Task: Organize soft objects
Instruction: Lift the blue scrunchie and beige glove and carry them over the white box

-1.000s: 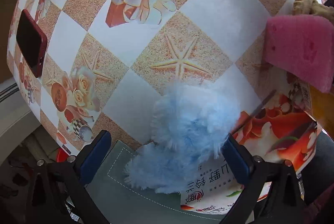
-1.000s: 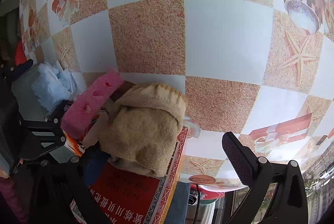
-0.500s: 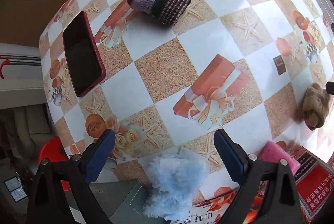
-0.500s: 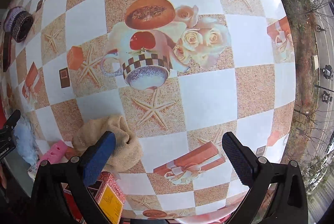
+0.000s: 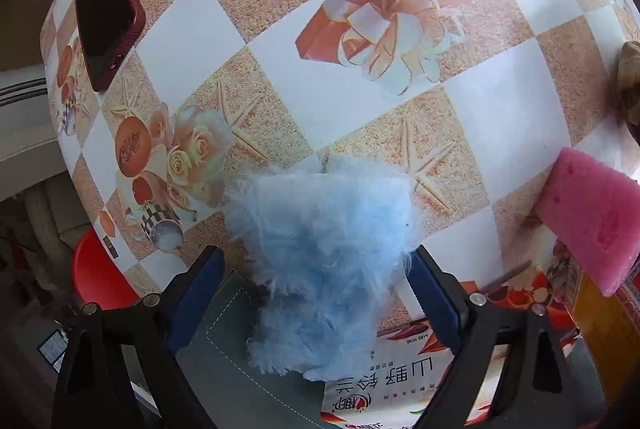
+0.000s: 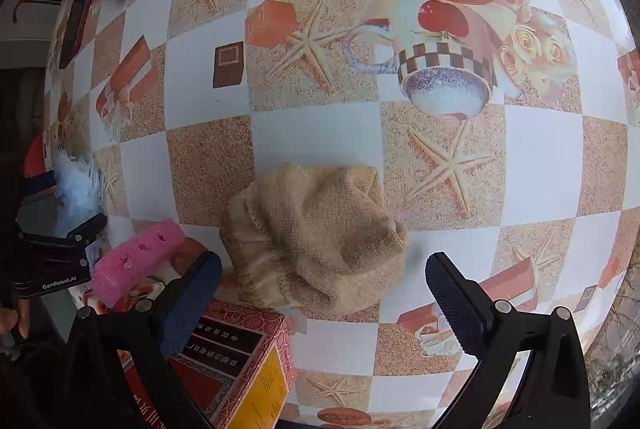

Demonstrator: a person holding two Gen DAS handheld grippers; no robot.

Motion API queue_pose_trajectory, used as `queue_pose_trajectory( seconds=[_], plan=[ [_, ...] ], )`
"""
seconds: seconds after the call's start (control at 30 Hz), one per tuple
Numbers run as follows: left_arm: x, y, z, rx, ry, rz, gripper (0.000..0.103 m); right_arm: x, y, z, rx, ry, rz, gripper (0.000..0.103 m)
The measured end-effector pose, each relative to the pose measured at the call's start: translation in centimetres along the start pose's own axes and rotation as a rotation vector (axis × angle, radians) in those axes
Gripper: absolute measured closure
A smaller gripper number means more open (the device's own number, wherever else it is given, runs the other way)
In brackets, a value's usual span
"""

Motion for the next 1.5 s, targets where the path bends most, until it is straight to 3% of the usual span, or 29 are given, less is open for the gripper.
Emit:
queue_pose_trajectory(
  seconds=[0.07,0.17,0.23,0.3,0.37,0.43,0.67,0.87,1.2,1.5],
  plan=[
    [0.1,-0.2,0.2,0.006,-0.007,0.003,0.012,-0.2,0.4,-0.5,0.017,-0.01,0.011,0.0],
    [0.6,-0.8,1.1,0.053,-0.02,-0.006,0.023,-0.4,0.7,-1.5,0.073,-0.03,0.027,0.013],
    [1.3,-1.5,1.9,0.116,-0.034,-0.014,0.048,-0.6,0.5,-2.2,0.109,-0.049,0.048,0.036],
    [1.8,-1.8,2.4,0.142,-0.032,-0.01,0.071,-0.6,0.0,-2.2,0.112,-0.057,0.062,0.049],
    [2.5,-2.6,3.2,0.141,-0.033,0.028,0.072,-0.4,-0.3,-2.1,0.091,-0.041,0.08,0.058],
    [3.1,-3.9,3.5,0.195,-0.069,0.07,0.073,0.2,-1.0,-1.7,0.078,-0.023,0.106,0.064],
    [5.1,-10.9,2.3,0.285,-0.196,0.279,0.073,1.3,-6.1,-0.6,0.051,0.008,0.219,0.064],
    [7.5,-14.6,0.3,0.321,-0.217,0.391,0.073,2.6,-11.9,-0.7,0.022,0.046,0.32,0.064],
    [12.7,-16.2,-2.0,0.386,-0.204,0.469,0.073,6.9,-17.6,-7.1,0.019,0.012,0.424,0.064],
    [17.8,-16.5,-5.4,0.408,-0.261,0.514,0.073,8.2,-18.4,-16.3,0.013,-0.114,0.447,0.064]
  ],
)
Point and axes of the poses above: each gripper's, at about its wrist camera, not at the fingertips, and y roughly the way its jaws point, z to its right, x to its underside, the point moved 4 cm from there along y, roughly the way its jaws point, and after that the axes turned 13 degrees about -y, right-handed, at the moved point
